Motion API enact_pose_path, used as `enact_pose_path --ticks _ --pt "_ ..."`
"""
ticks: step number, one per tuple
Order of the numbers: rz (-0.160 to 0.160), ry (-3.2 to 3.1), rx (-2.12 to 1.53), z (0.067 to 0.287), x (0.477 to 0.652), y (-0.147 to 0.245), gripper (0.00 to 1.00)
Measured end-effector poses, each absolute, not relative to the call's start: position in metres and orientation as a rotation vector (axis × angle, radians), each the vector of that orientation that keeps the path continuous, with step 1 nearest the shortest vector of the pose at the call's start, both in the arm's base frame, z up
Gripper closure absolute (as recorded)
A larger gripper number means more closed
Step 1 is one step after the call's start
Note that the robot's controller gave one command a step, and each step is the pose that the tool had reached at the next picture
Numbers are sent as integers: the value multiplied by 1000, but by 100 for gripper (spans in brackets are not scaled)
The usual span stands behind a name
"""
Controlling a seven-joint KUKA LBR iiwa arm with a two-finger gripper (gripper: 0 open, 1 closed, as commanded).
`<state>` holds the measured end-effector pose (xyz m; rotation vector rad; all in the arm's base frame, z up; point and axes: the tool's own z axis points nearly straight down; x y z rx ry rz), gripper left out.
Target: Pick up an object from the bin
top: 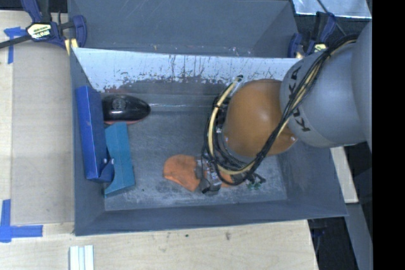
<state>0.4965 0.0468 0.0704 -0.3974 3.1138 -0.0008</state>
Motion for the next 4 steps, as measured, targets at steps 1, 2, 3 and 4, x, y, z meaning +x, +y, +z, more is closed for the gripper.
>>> enact_pose_path --ticks 1,2,3,4 --pt "0 3115 -396 74 496 47 100" --pt "0 3113 -396 82 497 47 100" --pt "0 3118 -396 91 496 47 100" --pt "0 3117 -395 105 496 47 100"
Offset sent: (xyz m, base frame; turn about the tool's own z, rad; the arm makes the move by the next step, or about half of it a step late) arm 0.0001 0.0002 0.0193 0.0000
